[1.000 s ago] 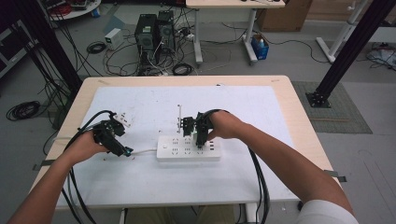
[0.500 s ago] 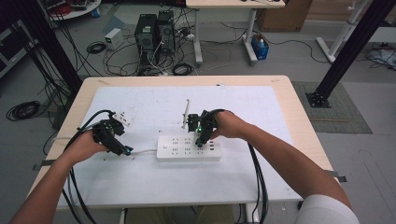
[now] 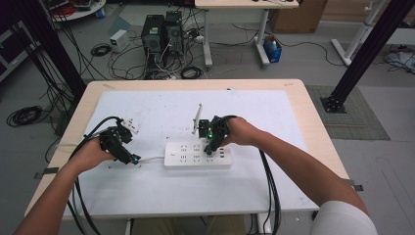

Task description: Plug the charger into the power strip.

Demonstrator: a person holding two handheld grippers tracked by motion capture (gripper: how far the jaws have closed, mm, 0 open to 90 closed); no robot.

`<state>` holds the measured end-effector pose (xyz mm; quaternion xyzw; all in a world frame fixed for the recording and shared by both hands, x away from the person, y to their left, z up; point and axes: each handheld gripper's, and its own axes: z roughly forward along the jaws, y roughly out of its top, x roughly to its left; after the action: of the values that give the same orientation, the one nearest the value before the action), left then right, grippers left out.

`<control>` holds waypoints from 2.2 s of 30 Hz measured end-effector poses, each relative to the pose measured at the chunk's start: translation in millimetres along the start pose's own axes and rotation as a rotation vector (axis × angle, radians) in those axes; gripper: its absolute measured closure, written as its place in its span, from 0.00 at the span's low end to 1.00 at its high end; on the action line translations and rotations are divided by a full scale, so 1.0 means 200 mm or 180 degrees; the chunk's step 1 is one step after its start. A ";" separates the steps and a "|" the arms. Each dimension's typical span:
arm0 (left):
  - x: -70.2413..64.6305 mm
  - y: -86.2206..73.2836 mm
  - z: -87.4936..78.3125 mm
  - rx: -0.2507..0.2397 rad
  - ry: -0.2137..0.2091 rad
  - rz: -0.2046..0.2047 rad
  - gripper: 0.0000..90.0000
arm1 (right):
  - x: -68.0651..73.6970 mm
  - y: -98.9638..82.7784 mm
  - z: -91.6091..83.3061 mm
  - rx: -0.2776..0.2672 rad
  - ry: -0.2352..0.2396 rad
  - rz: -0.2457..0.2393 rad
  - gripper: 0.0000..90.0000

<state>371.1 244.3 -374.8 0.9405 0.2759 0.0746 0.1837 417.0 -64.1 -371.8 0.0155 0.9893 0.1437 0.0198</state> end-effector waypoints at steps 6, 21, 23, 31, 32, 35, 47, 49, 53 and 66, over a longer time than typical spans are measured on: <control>-0.01 0.00 -0.02 -0.0012 0.0018 0.0005 0.20 | -0.01 0.00 0.00 0.0006 0.0026 -0.0041 0.70; -0.03 0.00 -0.04 -0.0106 0.0069 0.0020 0.20 | -0.10 -0.03 -0.14 -0.0404 -0.0030 0.0589 0.23; -0.03 0.00 -0.05 -0.0119 0.0074 0.0021 0.20 | -0.10 -0.03 -0.15 -0.0382 -0.0120 0.0649 0.23; -0.03 0.00 -0.10 -0.0180 0.0126 -0.0030 0.20 | -0.12 -0.10 -0.26 -0.0436 -0.0255 0.1181 0.12; -0.02 0.00 -0.10 -0.0186 0.0125 -0.0040 0.20 | -0.12 -0.11 -0.28 -0.0449 -0.0219 0.1219 0.12; -0.02 0.00 -0.12 -0.0195 0.0153 -0.0093 0.20 | -0.11 -0.15 -0.35 -0.0568 -0.0335 0.1348 0.12; -0.02 0.03 -0.14 -0.0164 0.0221 -0.0113 0.20 | 0.02 -0.45 -0.56 -0.0702 -0.0702 0.1988 0.01; -0.02 0.04 -0.14 -0.0155 0.0222 -0.0126 0.20 | 0.06 -0.50 -0.56 -0.0574 -0.0684 0.2114 0.01; -0.03 0.04 -0.14 -0.0155 0.0237 -0.0120 0.20 | 0.13 -0.58 -0.54 -0.0410 -0.0727 0.2244 0.01; -0.01 0.04 -0.15 -0.0178 0.0276 -0.0172 0.20 | 0.23 -0.71 -0.55 -0.0539 -0.0869 0.2402 0.01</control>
<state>365.9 245.1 -344.7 0.9231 0.3067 0.1180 0.1996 362.3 -230.2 -308.7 0.3946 0.8872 0.2183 0.0980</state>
